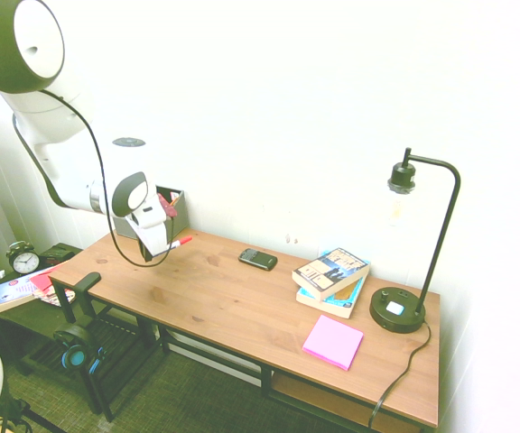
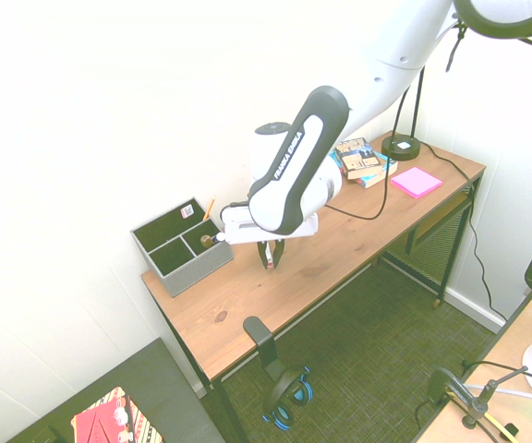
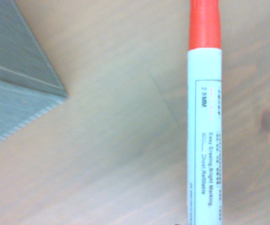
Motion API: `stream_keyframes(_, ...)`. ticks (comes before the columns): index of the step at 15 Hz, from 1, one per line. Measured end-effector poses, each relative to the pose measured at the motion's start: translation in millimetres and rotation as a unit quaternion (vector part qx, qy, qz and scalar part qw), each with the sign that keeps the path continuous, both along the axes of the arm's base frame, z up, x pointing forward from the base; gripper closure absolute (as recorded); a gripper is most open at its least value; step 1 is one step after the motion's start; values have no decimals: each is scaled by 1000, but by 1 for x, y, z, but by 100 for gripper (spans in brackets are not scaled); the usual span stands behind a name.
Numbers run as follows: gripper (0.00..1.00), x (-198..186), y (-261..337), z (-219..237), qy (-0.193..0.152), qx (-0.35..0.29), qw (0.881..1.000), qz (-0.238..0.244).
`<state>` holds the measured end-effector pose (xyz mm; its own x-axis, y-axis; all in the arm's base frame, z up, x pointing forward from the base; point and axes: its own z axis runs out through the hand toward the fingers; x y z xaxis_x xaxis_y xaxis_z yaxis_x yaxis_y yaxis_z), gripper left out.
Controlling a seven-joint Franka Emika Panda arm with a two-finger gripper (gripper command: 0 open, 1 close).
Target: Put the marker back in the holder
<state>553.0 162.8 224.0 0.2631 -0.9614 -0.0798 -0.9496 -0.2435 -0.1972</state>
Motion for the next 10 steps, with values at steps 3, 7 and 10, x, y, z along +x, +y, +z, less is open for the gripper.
stream_keyframes(3,100,12,15,85,-52,34,998,-6)
stream_keyframes(7,100,36,88,154,-93,166,982,1)
stream_keyframes(10,100,61,115,136,-94,252,963,-3)
